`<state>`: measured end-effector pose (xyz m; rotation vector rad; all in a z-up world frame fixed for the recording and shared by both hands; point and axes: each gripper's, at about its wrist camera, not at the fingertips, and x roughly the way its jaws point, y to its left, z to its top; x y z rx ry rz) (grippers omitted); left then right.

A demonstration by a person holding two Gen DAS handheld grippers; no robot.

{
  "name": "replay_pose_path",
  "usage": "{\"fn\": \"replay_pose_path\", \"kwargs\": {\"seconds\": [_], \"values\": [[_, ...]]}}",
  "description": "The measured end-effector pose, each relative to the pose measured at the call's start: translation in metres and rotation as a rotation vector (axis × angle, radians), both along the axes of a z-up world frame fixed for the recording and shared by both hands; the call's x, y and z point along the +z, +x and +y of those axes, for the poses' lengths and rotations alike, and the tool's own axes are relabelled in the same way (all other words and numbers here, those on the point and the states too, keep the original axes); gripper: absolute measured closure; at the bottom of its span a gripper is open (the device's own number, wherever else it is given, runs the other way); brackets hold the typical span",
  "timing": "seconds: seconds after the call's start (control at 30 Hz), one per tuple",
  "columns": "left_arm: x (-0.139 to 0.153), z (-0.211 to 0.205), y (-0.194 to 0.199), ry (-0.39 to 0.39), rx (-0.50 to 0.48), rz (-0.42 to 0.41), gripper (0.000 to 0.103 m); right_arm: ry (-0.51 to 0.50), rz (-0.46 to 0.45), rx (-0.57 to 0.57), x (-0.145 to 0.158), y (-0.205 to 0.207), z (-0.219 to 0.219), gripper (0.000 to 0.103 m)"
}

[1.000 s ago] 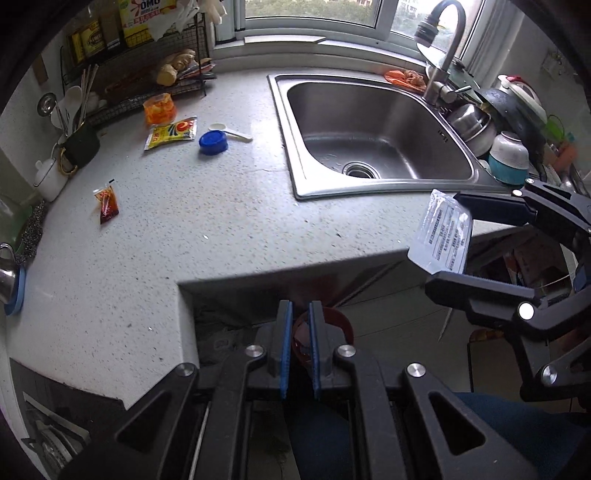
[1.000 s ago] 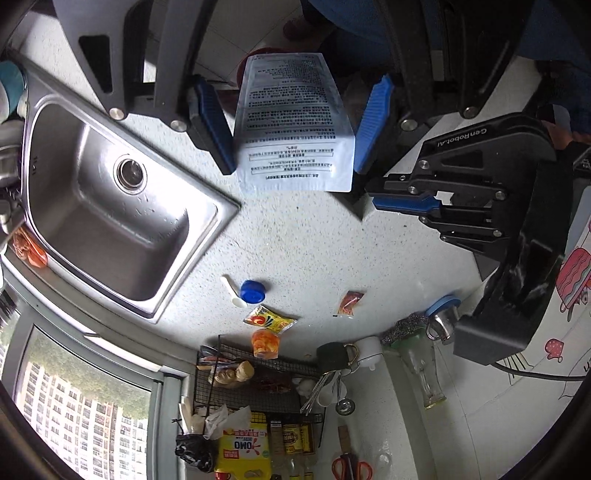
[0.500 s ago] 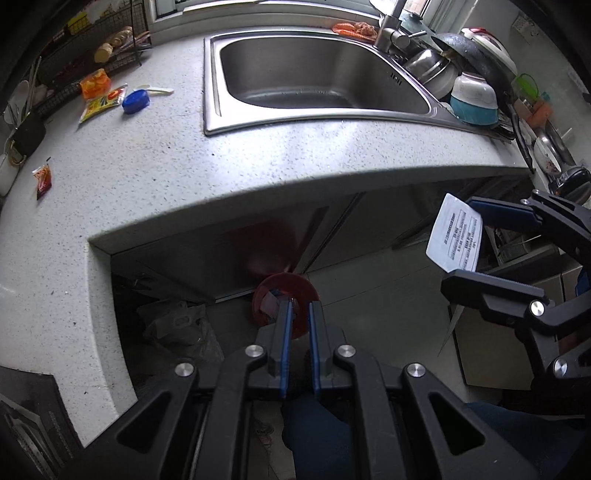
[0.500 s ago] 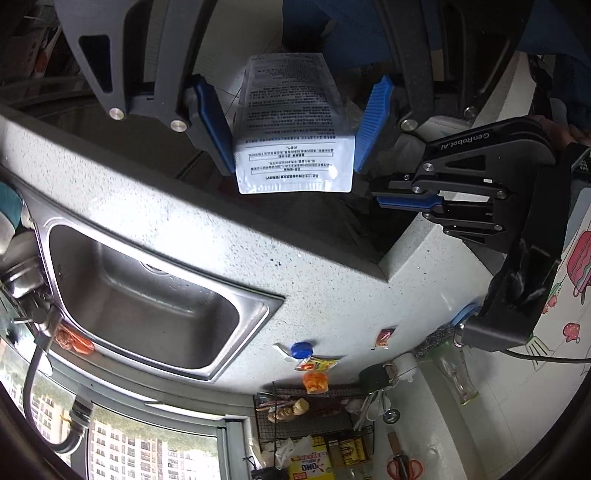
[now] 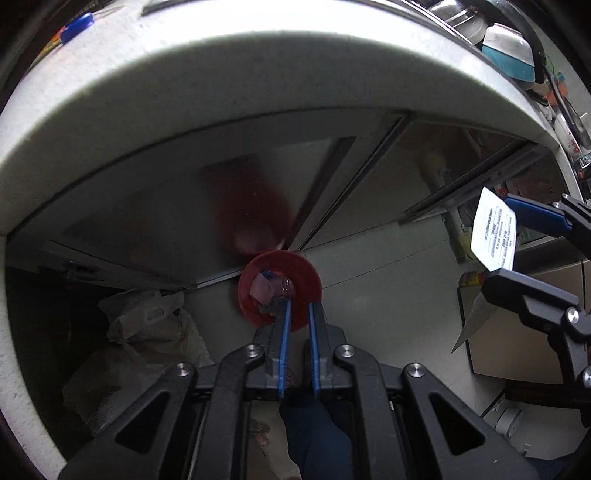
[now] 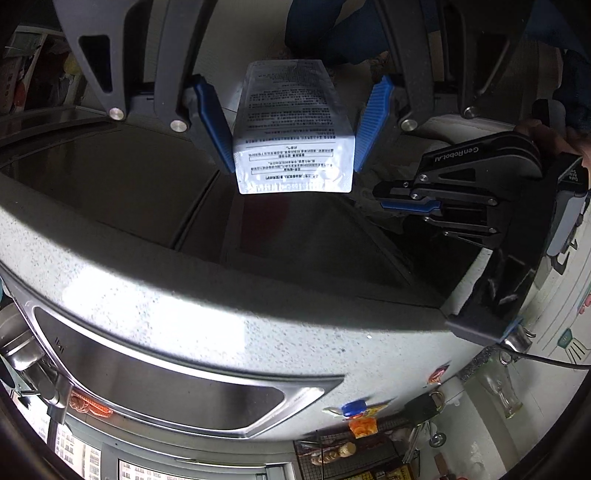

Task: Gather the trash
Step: 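Carry the packet and leaflet down toward the red bin with both grippers, then open the left gripper to drop the packet while the right drops the leaflet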

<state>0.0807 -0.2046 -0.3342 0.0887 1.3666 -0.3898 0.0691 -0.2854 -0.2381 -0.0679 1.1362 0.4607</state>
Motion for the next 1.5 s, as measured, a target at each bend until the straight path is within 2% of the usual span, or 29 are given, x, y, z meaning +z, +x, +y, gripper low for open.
{"fn": "replay_pose_path", "kwargs": {"seconds": [0.2, 0.3, 0.4, 0.47, 0.63, 0.7, 0.8, 0.87, 0.93, 1.0, 1.03, 1.2, 1.3, 1.5], "values": [[-0.042, -0.018, 0.008, 0.0, -0.029, 0.02, 0.094, 0.002, 0.014, -0.024, -0.031, 0.013, -0.012, 0.041], [-0.051, -0.021, 0.012, 0.009, -0.025, 0.02, 0.08, -0.007, 0.016, -0.026, -0.04, 0.019, -0.017, 0.041], [-0.053, -0.023, 0.013, 0.015, -0.025, 0.023, 0.076, -0.005, 0.019, -0.029, -0.045, 0.023, -0.017, 0.041], [-0.052, -0.024, 0.013, 0.01, -0.019, 0.024, 0.065, -0.005, 0.023, -0.027, -0.047, 0.024, -0.016, 0.042], [-0.049, -0.017, 0.011, 0.009, -0.026, 0.023, 0.063, -0.003, 0.018, -0.016, -0.044, 0.018, -0.014, 0.042], [-0.047, -0.014, 0.011, 0.014, -0.004, 0.022, 0.063, 0.002, 0.018, -0.016, -0.041, 0.017, -0.015, 0.042], [-0.043, -0.001, 0.011, -0.026, 0.041, 0.032, 0.061, 0.011, 0.019, -0.018, -0.036, 0.015, -0.019, 0.042], [-0.039, 0.004, 0.009, -0.03, 0.05, 0.028, 0.046, 0.015, 0.014, -0.019, -0.034, 0.013, -0.022, 0.042], [-0.034, 0.008, 0.006, -0.026, 0.049, 0.02, 0.041, 0.021, 0.014, -0.018, -0.039, 0.01, -0.025, 0.042], [-0.032, 0.011, 0.004, -0.023, 0.054, 0.015, 0.029, 0.03, 0.021, -0.016, -0.041, 0.01, -0.026, 0.042], [-0.03, 0.014, 0.002, -0.018, 0.058, 0.011, 0.019, 0.034, 0.024, -0.014, -0.042, 0.011, -0.024, 0.042], [-0.034, 0.029, -0.005, 0.014, 0.092, 0.001, 0.014, 0.048, 0.028, 0.011, -0.051, 0.013, -0.011, 0.042], [-0.043, 0.039, -0.01, 0.045, 0.11, 0.002, 0.0, 0.057, 0.034, 0.039, -0.064, 0.014, -0.004, 0.042], [-0.06, 0.052, -0.021, 0.12, 0.125, -0.027, 0.0, 0.051, 0.054, 0.105, -0.105, 0.019, 0.021, 0.042]]}}
